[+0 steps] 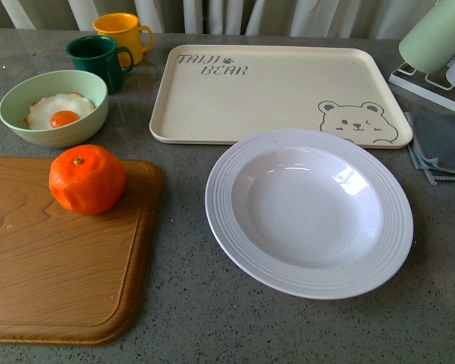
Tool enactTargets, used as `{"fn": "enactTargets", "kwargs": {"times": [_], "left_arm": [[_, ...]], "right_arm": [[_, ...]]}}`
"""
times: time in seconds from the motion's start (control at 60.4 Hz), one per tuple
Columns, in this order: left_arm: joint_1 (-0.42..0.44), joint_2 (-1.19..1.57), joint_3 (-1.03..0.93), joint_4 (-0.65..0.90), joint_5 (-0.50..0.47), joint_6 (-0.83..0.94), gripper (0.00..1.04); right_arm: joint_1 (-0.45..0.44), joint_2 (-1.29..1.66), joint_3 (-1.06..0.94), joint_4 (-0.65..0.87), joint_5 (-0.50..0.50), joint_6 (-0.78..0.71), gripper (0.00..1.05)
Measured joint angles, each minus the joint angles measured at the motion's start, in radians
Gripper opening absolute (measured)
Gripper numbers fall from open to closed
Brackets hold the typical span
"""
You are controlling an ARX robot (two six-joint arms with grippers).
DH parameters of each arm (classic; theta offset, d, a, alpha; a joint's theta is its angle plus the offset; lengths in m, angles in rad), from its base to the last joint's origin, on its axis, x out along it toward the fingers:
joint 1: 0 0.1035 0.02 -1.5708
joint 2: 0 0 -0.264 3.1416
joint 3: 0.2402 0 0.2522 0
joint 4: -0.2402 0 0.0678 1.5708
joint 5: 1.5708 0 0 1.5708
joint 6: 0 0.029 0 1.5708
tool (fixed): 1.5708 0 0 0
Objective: Place orange and plate with both arms
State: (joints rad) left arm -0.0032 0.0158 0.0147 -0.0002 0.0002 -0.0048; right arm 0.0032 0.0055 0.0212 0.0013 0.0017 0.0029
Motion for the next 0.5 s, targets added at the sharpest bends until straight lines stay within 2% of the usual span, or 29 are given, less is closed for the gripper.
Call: {"fn": "enactTargets", "kwargs": {"times": [0.331, 0.364, 0.397, 0.414, 0.431, 0.497], "left_arm": [[0.0, 0.0, 0.0, 0.0, 0.0, 0.0, 0.96], [0.013, 0.015, 0.007, -0.025, 0.051, -0.021, 0.96], [0.034, 0.065, 0.037, -0.09, 0.179, -0.068, 0.96], [0.032, 0.087, 0.043, -0.092, 0.189, -0.083, 0.96], [0.025, 0.136, 0.053, -0.084, 0.246, -0.111, 0.96], [-0.038, 0.312, 0.072, 0.024, 0.301, -0.193, 0.96]], "right_arm": [[0.0, 0.0, 0.0, 0.0, 0.0, 0.0, 0.96], [0.0, 0.0, 0.0, 0.0, 0.0, 0.0, 0.96], [0.0, 0.0, 0.0, 0.0, 0.001, 0.0, 0.96], [0.0, 0.0, 0.0, 0.0, 0.0, 0.0, 0.96], [0.0, 0.0, 0.0, 0.0, -0.001, 0.0, 0.96], [0.0, 0.0, 0.0, 0.0, -0.002, 0.0, 0.96]]}}
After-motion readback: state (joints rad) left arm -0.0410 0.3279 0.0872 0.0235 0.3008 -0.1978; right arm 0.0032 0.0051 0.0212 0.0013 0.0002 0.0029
